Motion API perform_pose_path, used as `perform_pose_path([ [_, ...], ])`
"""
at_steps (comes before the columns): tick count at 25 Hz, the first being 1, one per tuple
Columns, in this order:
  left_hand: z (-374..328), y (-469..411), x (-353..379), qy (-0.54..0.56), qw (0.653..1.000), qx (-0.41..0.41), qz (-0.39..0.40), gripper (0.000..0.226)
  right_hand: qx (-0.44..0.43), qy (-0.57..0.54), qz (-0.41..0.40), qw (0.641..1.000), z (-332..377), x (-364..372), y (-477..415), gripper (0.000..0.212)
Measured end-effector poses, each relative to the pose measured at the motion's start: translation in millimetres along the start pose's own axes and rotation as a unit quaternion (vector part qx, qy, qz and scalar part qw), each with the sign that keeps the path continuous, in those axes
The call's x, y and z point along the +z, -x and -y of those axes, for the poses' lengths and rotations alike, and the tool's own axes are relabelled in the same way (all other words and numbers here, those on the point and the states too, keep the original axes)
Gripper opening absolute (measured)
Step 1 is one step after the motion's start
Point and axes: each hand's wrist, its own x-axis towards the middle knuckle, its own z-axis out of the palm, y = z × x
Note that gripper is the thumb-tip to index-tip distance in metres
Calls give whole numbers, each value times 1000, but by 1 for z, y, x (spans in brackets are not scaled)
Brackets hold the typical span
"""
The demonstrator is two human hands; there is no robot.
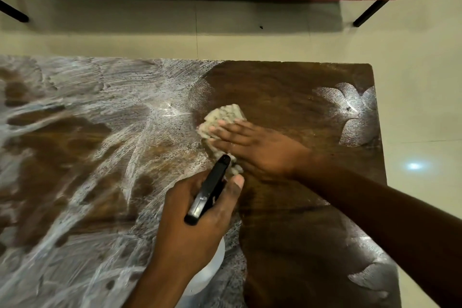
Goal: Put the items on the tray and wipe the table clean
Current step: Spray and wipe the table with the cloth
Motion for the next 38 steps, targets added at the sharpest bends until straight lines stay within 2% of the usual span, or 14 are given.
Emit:
perform_pose_path([
  [3,7,10,-6,4,1000,-22,-2,58,184,-23,-44,982,-40,0,69,65],
  [6,15,25,-12,-2,1000,-31,-2,48,373,-115,-183,903,-39,-4,60,68],
  [8,21,37,-14,9,999,-47,4,37,423,-154,-237,861,-7,-1,24,68],
  [10,28,52,-17,16,998,-64,7,32,359,-163,-191,899,42,16,-3,71],
  [13,40,74,-23,7,997,-81,3,21,98,-104,-23,989,126,58,4,77],
  [16,52,94,-26,-32,996,-81,4,40,-97,17,-11,995,131,81,68,76],
  [19,61,109,-23,-42,995,-91,2,58,59,16,-42,997,85,72,110,73],
  [22,70,122,-21,-32,995,-89,-4,44,285,-93,-160,940,93,65,82,70],
  [24,73,135,-19,13,996,-94,-1,38,333,-127,-180,917,136,76,51,71],
  [29,85,178,-15,39,995,-93,2,30,27,-55,-61,996,234,138,92,70],
  [31,95,201,-12,34,996,-86,6,40,-2,-1,-38,999,231,153,150,66],
  [33,105,223,-7,15,997,-75,-6,56,93,-1,-71,993,212,161,209,66],
  [35,114,240,-2,7,998,-68,-10,63,257,-59,-139,955,202,160,252,67],
  [38,127,261,2,18,998,-63,-5,60,473,-191,-277,814,237,164,225,68],
])
